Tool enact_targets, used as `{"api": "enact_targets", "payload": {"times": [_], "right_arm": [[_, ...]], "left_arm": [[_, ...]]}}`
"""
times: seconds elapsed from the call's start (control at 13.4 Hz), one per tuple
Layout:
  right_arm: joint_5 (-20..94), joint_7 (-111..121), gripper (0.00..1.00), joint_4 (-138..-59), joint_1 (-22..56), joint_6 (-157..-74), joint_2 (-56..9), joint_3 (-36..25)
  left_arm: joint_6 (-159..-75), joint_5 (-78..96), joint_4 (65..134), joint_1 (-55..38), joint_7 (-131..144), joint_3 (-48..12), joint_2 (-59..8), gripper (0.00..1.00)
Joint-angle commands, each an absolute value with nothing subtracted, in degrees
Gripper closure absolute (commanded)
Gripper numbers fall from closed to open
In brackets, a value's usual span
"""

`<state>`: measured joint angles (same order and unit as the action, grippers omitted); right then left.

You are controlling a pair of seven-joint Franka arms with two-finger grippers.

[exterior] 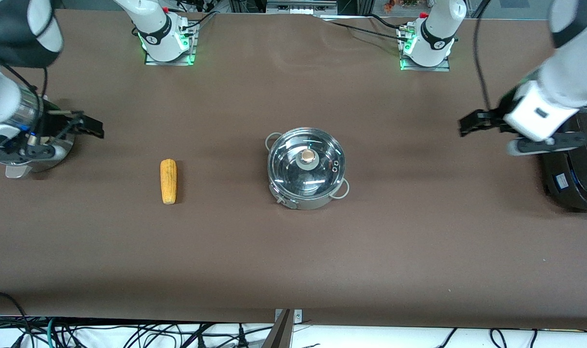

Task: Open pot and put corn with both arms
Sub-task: 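Reach the right gripper to the corn while the left gripper reaches the lid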

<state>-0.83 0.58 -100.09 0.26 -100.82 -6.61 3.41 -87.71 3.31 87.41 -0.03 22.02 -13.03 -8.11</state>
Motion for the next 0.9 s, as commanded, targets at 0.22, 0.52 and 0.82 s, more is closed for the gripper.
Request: {"api": "enact_targets", "payload": {"times": [0.22, 0.52, 0.82], "right_arm": [[-1.8, -0.4, 0.0, -121.1, 0.9, -136.9, -10.7, 6.9], [-1.8, -0.7, 0.0, -122.2, 1.5, -148.9, -22.0, 6.9], [-1.8, -0.6, 0.0, -122.1, 3.2, -151.0, -27.2, 6.9]], "left_arm": [[-94.4, 6.6, 80.7, -11.8, 40.0, -14.8, -20.5, 0.0], [-100.1, 6.7, 72.8, -19.7, 46.7, -14.8, -30.7, 0.0], [-107.9, 4.0, 71.6, -26.7, 51.4, -13.9, -36.5, 0.0]]}}
